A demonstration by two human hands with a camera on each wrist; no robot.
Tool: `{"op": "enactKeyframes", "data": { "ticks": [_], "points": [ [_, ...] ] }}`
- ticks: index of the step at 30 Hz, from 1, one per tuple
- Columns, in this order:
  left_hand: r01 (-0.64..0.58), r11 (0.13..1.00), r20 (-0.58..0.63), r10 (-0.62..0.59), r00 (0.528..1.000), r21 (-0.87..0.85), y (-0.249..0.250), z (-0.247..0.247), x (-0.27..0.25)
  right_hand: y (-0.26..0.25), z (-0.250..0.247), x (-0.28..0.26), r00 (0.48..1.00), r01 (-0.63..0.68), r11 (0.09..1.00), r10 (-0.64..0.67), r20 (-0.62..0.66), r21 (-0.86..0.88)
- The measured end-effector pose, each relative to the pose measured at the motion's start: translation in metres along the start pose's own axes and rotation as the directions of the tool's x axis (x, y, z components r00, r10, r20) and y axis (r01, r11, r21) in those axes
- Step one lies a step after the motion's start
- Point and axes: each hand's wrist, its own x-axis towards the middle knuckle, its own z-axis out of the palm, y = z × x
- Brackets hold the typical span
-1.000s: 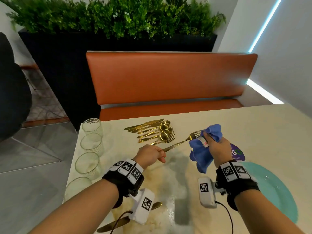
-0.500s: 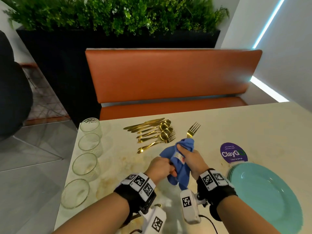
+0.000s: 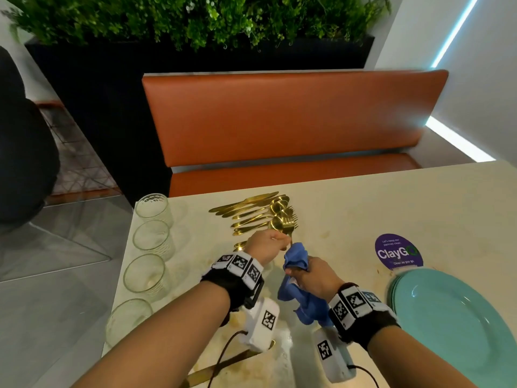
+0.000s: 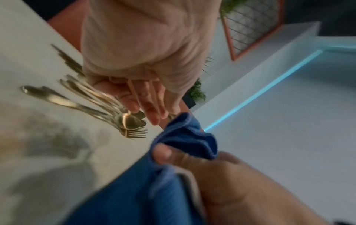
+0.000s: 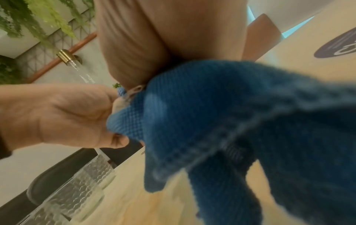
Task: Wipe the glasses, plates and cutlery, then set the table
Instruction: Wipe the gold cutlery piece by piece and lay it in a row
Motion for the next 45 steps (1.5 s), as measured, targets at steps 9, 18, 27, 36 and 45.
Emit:
{"op": "enactKeyframes", "data": {
  "ticks": [9,18,27,36,45],
  "points": [
    [0.072,0.987,-0.084,-0.085,0.993,-0.145,0.0,-0.014,0.044,-0.01,0.002,0.01,0.99,0.017,0.977,0.013,0.143,-0.211],
    [-0.092,0.54,0.033,0.117,0.993,0.837,-0.012,-0.033,0.091,0.02,-0.033,0.009,0.992,-0.105,0.971,0.118,0.049,-0.214],
    [-0.11,0.454,-0.004,0.243,0.97,0.884,-0.03,-0.02,0.092,0.03,-0.042,-0.016,0.986,-0.169,0.957,0.165,-0.034,-0.235],
    [-0.12,0.469,0.125,0.022,0.992,0.875,-0.055,-0.02,-0.01,0.023,-0.009,-0.036,0.973,-0.154,0.988,0.157,-0.166,0.029],
    [-0.183,0.242,0.198,-0.039,0.979,0.953,-0.129,-0.01,-0.11,0.019,0.036,-0.066,0.978,-0.09,0.976,0.124,-0.168,0.2]
  ]
}}
